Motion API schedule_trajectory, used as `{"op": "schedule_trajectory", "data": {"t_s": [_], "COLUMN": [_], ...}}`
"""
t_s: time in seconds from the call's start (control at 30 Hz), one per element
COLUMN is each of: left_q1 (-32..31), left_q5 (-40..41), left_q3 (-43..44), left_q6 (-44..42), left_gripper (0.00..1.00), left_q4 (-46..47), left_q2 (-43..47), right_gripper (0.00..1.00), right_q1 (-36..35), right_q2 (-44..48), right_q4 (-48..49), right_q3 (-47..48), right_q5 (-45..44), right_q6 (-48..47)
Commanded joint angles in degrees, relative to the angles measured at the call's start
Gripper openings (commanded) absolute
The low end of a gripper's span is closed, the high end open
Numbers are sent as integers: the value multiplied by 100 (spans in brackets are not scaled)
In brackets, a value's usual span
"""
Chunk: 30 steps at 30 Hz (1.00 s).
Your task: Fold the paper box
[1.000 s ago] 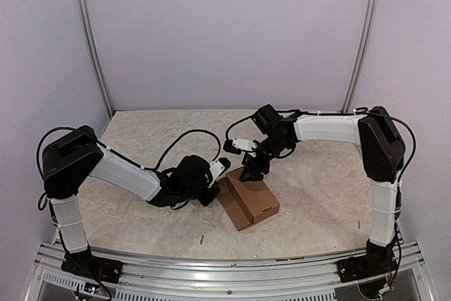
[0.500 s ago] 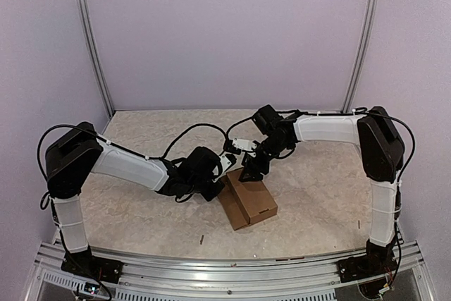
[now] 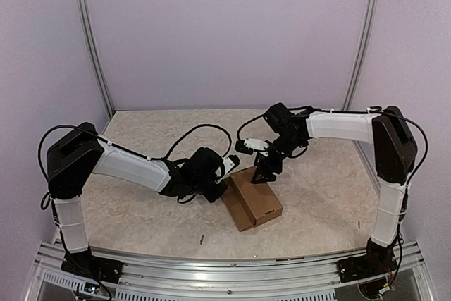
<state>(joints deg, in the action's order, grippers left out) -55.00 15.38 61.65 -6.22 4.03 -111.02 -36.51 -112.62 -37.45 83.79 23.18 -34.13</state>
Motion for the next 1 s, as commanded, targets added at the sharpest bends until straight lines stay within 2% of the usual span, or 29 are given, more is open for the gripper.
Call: {"op": "schedule_trajectory", "data": {"t_s": [0.0, 0.07, 0.17, 0.4, 0.53, 0.7, 0.83, 0.97], "left_q1": [-19, -19, -26, -44, -46, -54, -63, -97], "left_q5": [-63, -74, -88, -53, 8, 45, 61, 84], "left_q3": [113, 119, 112, 136, 260, 321, 334, 372], "left_q6": [124, 161, 243, 378, 471, 589, 758, 798], "left_gripper": [0, 0, 0, 0, 0, 0, 0, 0], "left_q4": [-109, -130, -186, -230, -384, -648, -699, -733], "left_q2": [-141, -142, -135, -167, -233, -280, -271, -284], "right_gripper": [80, 82, 93, 99, 100, 100, 97, 89], "right_q1": [48, 48, 3, -766, -1362, -2262, -2405, -2404], "right_q2": [564, 705, 1170, 3077, 3066, 3006, 3059, 3146], "right_q4": [-374, -474, -420, 738, 710, 1463, 2009, 2326], "right_q3": [-282, -381, -936, -2744, -3025, -3711, -4025, -4117], "right_q5": [72, 81, 1, -625, -823, -2163, -2703, -2915], "right_q6": [-184, -290, -521, -1572, -1838, -2048, -2038, -1914]}}
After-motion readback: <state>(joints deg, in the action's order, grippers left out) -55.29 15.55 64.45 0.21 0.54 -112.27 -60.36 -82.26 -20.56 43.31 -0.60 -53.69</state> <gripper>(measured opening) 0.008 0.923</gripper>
